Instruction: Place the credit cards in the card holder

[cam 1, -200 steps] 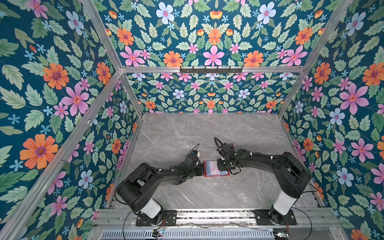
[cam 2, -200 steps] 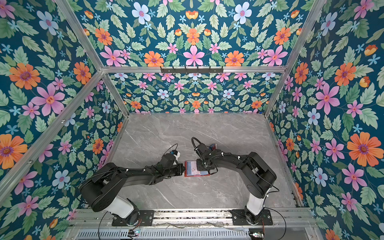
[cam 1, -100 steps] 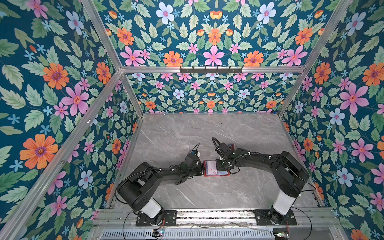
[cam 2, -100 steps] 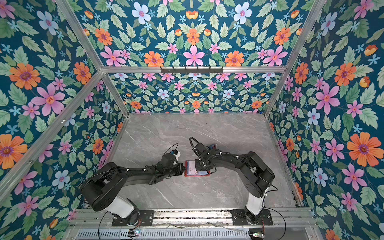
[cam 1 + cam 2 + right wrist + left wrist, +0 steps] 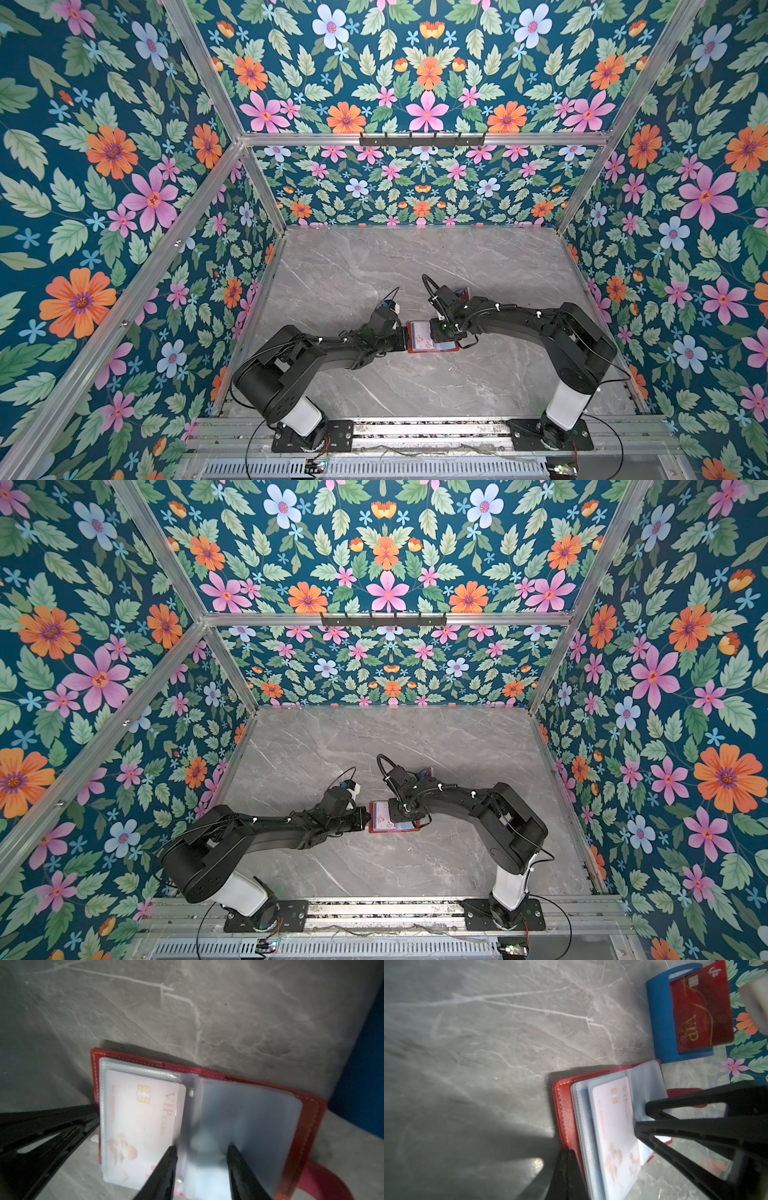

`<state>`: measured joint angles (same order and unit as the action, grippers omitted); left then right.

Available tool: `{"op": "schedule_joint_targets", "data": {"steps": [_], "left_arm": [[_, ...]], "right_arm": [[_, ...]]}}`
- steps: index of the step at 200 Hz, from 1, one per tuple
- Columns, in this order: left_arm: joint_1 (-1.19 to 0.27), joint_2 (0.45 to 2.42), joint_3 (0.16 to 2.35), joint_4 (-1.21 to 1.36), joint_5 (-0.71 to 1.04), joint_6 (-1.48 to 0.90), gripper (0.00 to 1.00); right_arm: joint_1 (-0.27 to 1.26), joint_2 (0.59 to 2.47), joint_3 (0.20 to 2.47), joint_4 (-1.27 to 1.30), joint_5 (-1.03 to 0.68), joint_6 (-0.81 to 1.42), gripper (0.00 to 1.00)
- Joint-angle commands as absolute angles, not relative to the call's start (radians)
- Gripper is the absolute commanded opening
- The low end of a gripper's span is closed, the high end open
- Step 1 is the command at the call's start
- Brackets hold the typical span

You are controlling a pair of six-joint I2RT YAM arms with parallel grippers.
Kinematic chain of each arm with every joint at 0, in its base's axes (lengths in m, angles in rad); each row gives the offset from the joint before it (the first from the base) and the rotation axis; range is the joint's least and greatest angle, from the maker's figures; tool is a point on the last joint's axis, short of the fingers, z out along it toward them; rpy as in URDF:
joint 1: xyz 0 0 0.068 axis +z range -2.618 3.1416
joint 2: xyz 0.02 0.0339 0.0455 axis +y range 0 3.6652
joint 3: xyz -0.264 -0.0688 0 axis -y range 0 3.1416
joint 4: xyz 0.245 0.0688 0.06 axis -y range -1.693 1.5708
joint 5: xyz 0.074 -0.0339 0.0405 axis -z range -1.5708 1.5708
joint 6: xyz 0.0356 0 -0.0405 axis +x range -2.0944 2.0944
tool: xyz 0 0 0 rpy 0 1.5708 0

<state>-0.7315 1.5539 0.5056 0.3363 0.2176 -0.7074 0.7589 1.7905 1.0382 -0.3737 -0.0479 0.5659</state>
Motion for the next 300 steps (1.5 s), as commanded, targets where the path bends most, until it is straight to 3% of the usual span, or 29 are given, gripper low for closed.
{"op": "schedule_joint_targets", "data": {"steps": [1,28,50,98,134,225,267,300], "left_arm": [[-0.731,1.53,0.499,0.25,0.197,-0.697,0.0],[-0.73,1.467,0.496,0.22,0.156,-0.679,0.0],[-0.731,1.423,0.488,0.213,0.136,-0.67,0.05],[-0.731,1.436,0.482,0.235,0.143,-0.667,0.06],[-0.73,1.452,0.485,0.248,0.158,-0.668,0.04],[-0.73,1.459,0.487,0.259,0.172,-0.666,0.02],[-0.73,1.462,0.486,0.267,0.181,-0.664,0.02],[-0.73,1.457,0.483,0.264,0.174,-0.663,0.05]], "right_arm": [[0.759,1.78,1.013,-0.443,-0.026,0.588,0.42],[0.759,1.714,0.996,-0.427,-0.029,0.598,0.42],[0.759,1.68,0.987,-0.418,-0.04,0.603,0.42],[0.76,1.703,1.013,-0.4,-0.092,0.596,0.21],[0.759,1.755,1.06,-0.397,-0.118,0.591,0.13],[0.759,1.85,1.128,-0.404,-0.179,0.579,0.17],[0.759,1.834,1.11,-0.355,-0.232,0.577,0.21],[0.759,1.77,1.071,-0.341,-0.173,0.592,0.23]]}}
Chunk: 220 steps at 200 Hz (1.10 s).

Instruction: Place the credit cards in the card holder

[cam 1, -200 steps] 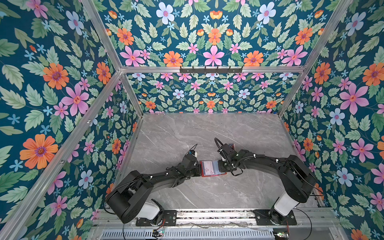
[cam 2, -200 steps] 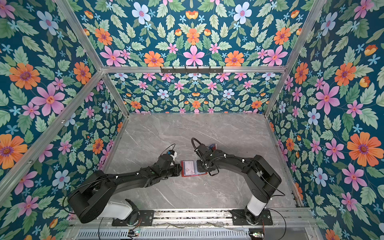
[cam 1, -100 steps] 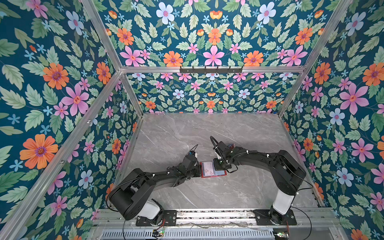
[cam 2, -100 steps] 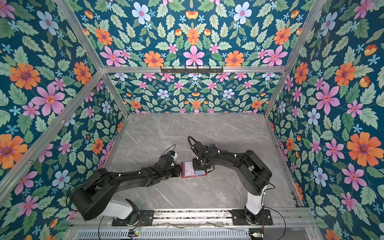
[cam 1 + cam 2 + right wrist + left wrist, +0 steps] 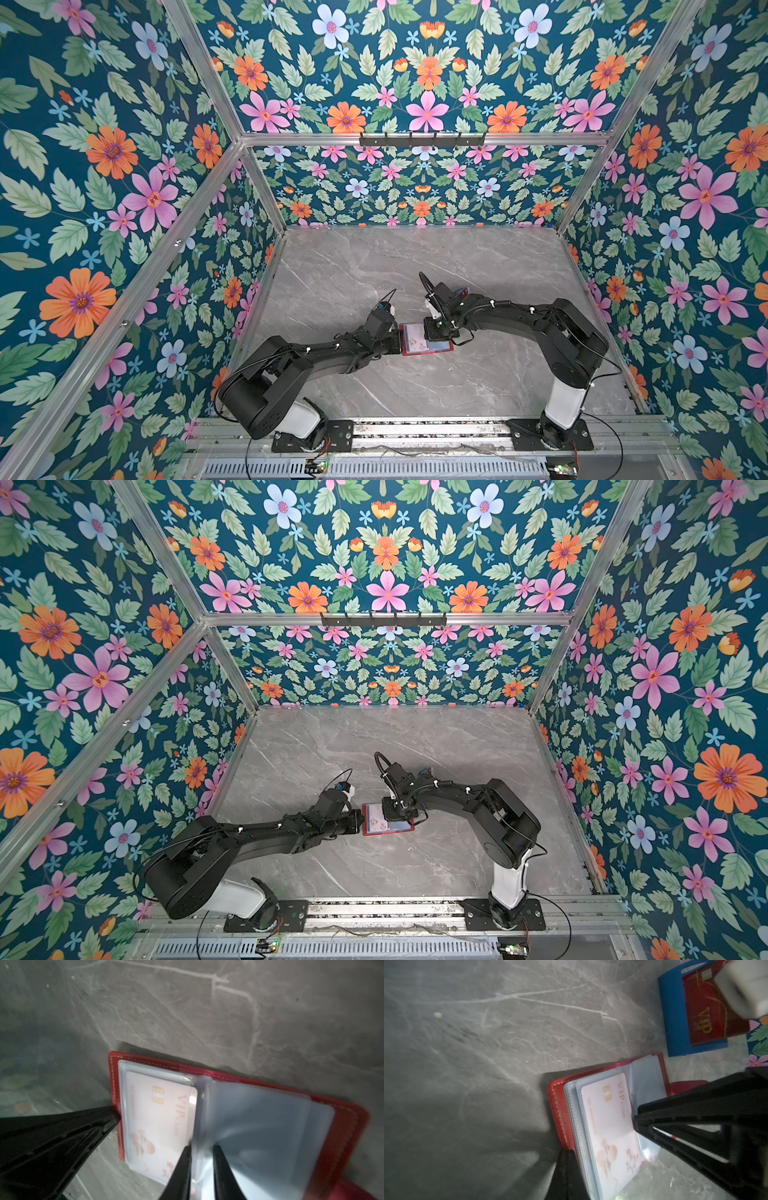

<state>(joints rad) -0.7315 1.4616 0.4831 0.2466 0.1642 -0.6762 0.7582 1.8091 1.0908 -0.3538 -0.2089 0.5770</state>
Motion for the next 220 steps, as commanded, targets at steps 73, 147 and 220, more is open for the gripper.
{"op": "schedule_joint_targets", "data": {"steps": [73,147,220], "left_arm": [[-0.73,1.452,0.48,0.253,0.158,-0.661,0.2],[-0.73,1.476,0.468,0.287,0.177,-0.673,0.24],[-0.729,1.513,0.457,0.375,0.256,-0.717,0.08]], "right_arm": [[0.725,1.721,0.99,-0.41,-0.03,0.62,0.24],[0.721,1.75,0.967,-0.418,-0.042,0.624,0.24],[0.722,1.758,0.963,-0.406,-0.06,0.629,0.24]]}}
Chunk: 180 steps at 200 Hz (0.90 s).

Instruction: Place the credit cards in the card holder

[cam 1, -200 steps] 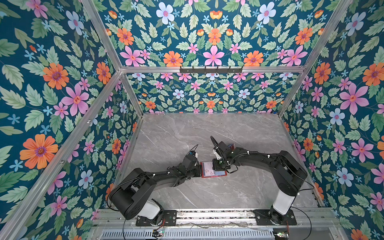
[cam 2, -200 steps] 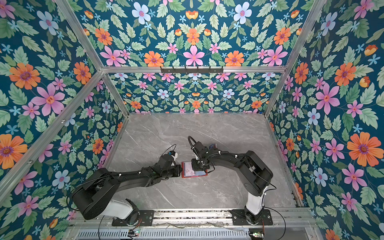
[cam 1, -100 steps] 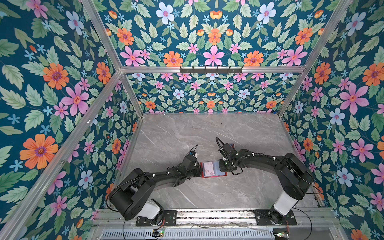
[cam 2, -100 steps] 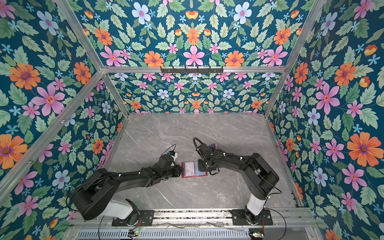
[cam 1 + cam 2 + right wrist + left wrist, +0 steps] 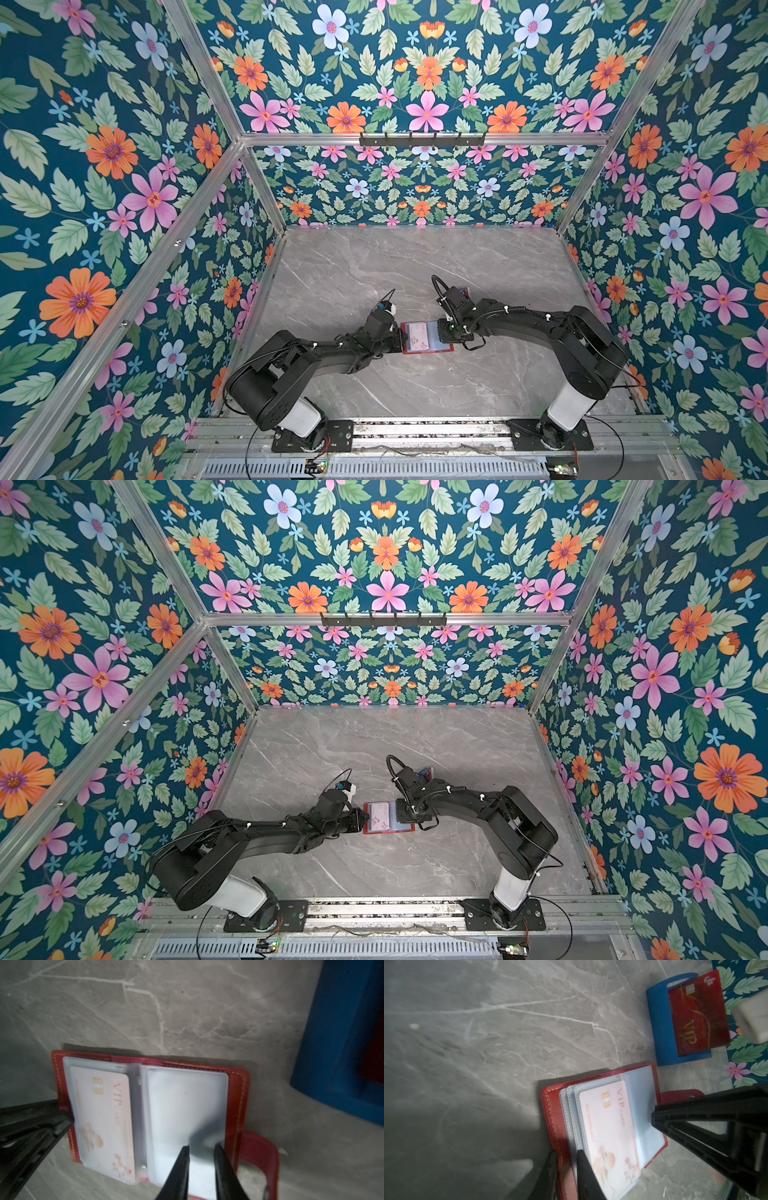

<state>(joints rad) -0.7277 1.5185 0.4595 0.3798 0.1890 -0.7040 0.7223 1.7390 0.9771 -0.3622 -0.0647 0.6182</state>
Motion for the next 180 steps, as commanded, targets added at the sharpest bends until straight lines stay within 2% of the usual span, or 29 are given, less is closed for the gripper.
{"op": "schedule_joint_targets", "data": {"steps": [1,17,57,125,180], "left_arm": [[-0.729,1.511,0.457,0.376,0.255,-0.717,0.08],[-0.729,1.489,0.46,0.363,0.256,-0.715,0.0],[-0.729,1.44,0.493,0.248,0.226,-0.667,0.0],[-0.729,1.399,0.564,0.053,0.144,-0.594,0.0],[-0.729,1.379,0.584,0.001,0.123,-0.579,0.0]], "right_arm": [[0.722,1.757,0.962,-0.406,-0.06,0.629,0.24],[0.721,1.742,0.961,-0.405,-0.063,0.63,0.24],[0.721,1.677,0.943,-0.385,-0.073,0.63,0.26],[0.722,1.59,0.917,-0.405,-0.008,0.647,0.38],[0.721,1.553,0.911,-0.425,0.015,0.648,0.46]]}}
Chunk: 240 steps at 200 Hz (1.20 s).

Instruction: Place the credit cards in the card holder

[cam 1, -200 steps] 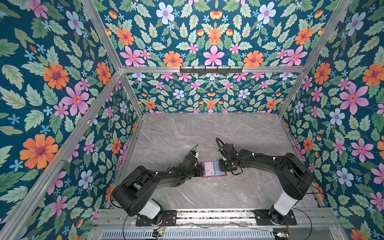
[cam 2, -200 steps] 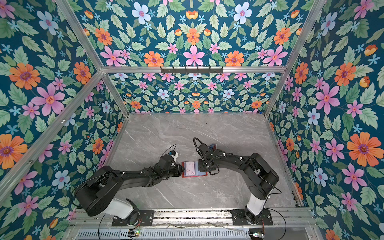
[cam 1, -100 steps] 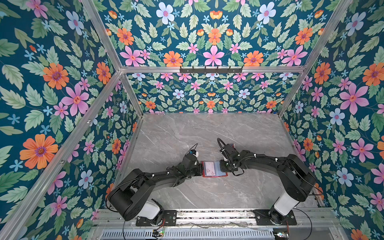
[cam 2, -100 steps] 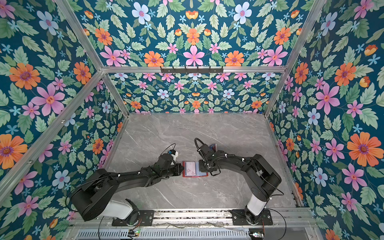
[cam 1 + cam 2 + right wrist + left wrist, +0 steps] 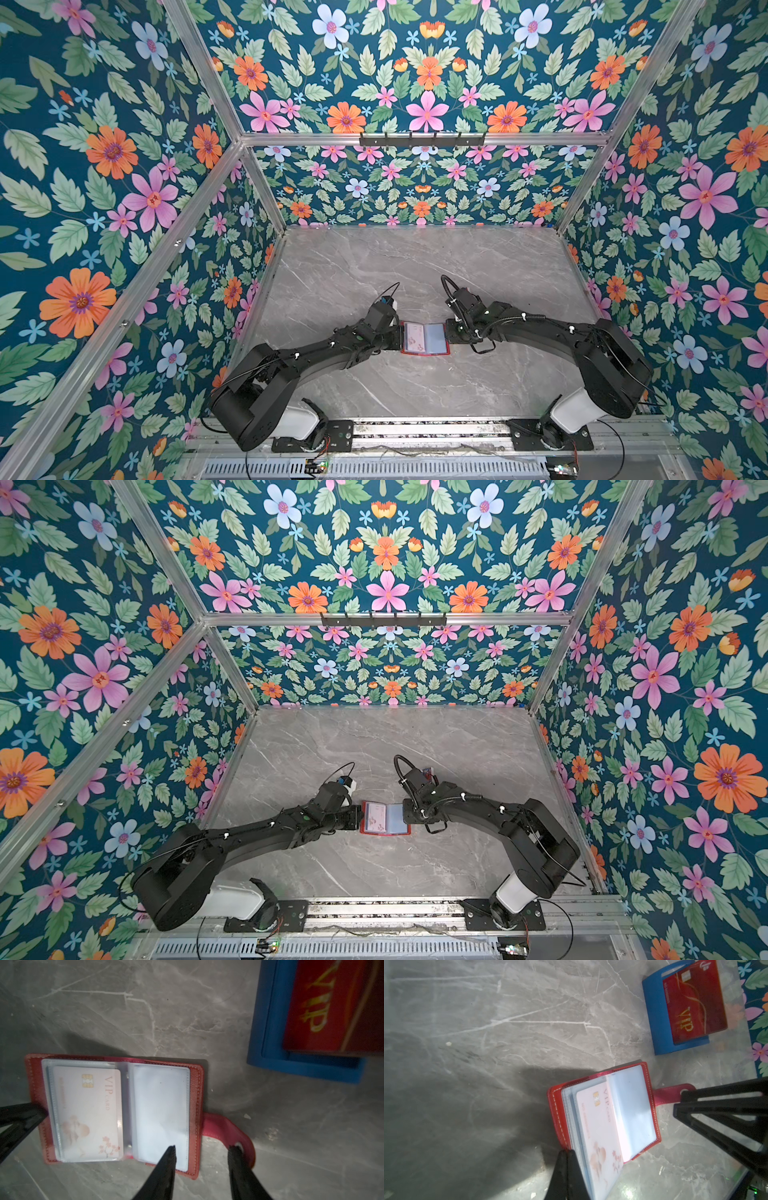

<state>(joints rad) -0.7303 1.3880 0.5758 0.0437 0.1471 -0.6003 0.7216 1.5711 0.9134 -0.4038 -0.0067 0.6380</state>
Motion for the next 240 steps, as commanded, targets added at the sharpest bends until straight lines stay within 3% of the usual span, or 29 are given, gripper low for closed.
{"op": "schedule_joint_targets", "data": {"steps": [1,240], "left_arm": [[-0.73,1.379,0.584,0.001,0.122,-0.579,0.0],[-0.73,1.336,0.578,-0.044,0.106,-0.569,0.0]], "right_arm": [[0.721,1.552,0.91,-0.425,0.015,0.649,0.46],[0.722,1.649,0.943,-0.471,0.063,0.692,0.48]]}}
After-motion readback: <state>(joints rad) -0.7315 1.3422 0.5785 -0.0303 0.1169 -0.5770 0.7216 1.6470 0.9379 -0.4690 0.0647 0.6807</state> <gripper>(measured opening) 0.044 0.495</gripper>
